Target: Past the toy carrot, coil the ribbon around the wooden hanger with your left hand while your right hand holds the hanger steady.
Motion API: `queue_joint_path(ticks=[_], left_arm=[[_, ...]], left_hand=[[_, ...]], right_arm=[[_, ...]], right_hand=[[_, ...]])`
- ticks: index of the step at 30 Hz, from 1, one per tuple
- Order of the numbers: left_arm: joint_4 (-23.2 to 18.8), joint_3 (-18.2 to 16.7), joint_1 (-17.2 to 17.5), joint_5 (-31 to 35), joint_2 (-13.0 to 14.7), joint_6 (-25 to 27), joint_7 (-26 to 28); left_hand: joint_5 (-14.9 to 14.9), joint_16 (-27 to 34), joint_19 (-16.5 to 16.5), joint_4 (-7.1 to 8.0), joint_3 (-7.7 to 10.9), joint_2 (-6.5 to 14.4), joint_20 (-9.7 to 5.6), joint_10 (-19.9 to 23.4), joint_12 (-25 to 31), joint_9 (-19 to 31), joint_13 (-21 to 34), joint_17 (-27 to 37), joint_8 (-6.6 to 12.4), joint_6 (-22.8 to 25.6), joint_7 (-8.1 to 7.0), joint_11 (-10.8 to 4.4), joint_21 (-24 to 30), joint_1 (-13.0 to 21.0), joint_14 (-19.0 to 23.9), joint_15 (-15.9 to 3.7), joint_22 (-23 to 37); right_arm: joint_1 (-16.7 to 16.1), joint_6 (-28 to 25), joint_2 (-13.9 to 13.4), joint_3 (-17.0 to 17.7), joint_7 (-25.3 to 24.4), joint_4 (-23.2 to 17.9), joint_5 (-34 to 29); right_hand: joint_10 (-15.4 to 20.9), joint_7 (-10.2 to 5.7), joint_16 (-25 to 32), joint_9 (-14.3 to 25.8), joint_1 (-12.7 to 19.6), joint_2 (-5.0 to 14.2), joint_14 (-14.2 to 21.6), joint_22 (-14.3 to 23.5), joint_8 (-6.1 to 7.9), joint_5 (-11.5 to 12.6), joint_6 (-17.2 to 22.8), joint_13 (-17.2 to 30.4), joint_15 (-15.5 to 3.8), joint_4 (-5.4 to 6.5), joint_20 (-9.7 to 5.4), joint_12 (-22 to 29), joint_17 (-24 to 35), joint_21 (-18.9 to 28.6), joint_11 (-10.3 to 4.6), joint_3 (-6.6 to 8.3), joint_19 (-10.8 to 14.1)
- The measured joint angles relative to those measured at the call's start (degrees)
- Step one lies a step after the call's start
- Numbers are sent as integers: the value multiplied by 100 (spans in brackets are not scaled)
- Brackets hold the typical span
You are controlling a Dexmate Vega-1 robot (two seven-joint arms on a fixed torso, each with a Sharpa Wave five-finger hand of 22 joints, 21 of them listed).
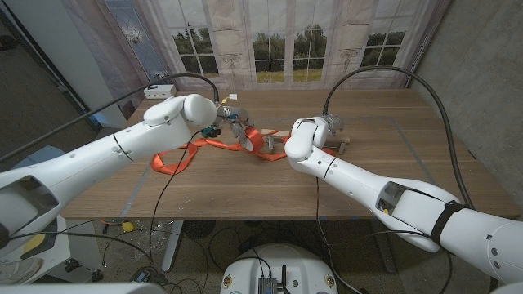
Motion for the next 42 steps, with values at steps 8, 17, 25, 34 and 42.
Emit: queue_joint_path(ticks=[8,17,25,34,42], left_arm=[[10,101,-62,272,-21,76,-341],[10,100,-84,375,-31,70,-600],[6,4,-43,166,-19,-77,-509],[-132,-857,689,-379,116,-478,331],[-50,-1556,1409,-905,141,-1125,1365]], left_hand=[[-238,26,-420,602,166,-289,89,-1178,-1152,-284,-38,-513,-948,-1745,-128,395,-244,-729,-1681,225,-27],[-244,26,-816,740,-318,-509,112,-2242,-1761,-375,-291,-815,-1071,-2949,-84,630,-600,-1276,-2803,428,-27],[-215,26,-1042,936,-542,-394,203,-2766,-1822,-375,-396,-908,-1071,-3335,-51,817,-823,-1729,-3256,642,-26],[-215,115,-1154,1105,-563,-157,274,-2857,-1822,-402,-450,-908,-1071,-3476,-91,904,-917,-2027,-3314,684,-26],[-215,154,-1185,1191,-553,2,304,-2857,-1797,-402,-487,-908,-1045,-3461,-183,904,-960,-2186,-3259,568,-25]], right_arm=[[12,-8,-99,-18,289,-106,-67],[-40,-8,-300,-16,241,-442,178],[-429,7,-529,315,-100,-1133,519],[-1302,1223,-682,1189,-2316,-1883,2489],[-1945,2712,-768,1824,-3956,-2114,3763]], right_hand=[[-1441,-133,-56,-60,-603,-411,-1114,7,-187,197,-1959,-64,34,170,30,-329,-269,-220,56,-462,-282],[-2266,-46,-111,-69,-1111,-526,-1785,16,-163,365,-2871,-140,52,390,53,-332,-409,-265,160,-821,-480],[-2149,131,-17,-75,-1453,-159,-1785,0,-35,365,-2693,-186,52,667,207,-239,-455,-212,357,-799,-240],[-1881,205,105,-95,-1361,94,-1559,-39,53,276,-2310,-249,36,594,110,-133,-552,-129,416,-602,104],[-1770,240,105,-95,-1498,222,-1495,29,98,139,-2088,-280,35,706,81,-86,-588,-87,466,-512,166]])
